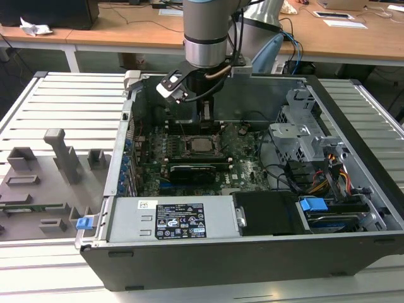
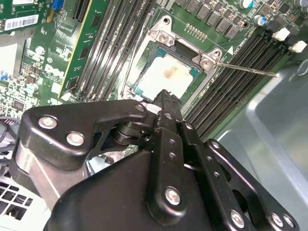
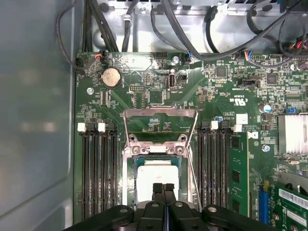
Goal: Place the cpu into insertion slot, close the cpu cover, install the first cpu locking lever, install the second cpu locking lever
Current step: 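Close the cpu cover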
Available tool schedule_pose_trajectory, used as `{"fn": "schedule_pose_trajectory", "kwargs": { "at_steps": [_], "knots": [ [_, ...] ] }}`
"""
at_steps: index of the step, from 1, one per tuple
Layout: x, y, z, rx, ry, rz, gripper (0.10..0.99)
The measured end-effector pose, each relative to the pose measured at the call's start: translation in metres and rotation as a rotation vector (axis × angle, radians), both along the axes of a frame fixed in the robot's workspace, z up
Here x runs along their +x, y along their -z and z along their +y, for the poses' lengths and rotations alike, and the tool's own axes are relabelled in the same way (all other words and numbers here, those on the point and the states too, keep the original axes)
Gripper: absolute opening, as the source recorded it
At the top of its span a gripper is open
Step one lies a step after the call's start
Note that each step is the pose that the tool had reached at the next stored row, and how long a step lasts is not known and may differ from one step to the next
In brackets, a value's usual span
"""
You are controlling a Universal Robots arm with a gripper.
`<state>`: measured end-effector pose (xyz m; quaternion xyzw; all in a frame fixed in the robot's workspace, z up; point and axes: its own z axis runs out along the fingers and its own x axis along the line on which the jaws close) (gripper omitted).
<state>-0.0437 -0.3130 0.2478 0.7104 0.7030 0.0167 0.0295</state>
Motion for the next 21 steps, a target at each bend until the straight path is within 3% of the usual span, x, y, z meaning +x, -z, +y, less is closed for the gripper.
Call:
{"fn": "schedule_pose_trajectory", "kwargs": {
  "at_steps": [12,14,17,21],
  "knots": [
    [0.0000,-0.0205,0.0000,-0.001,0.000,0.0002,0.106],
    [-0.0001,-0.0208,-0.0003,-0.001,0.000,0.0001,0.106],
    [0.0000,-0.0209,-0.0062,-0.001,0.000,0.0002,0.106],
    [0.0020,-0.0208,-0.0077,-0.001,0.000,0.0021,0.106]
  ]
}}
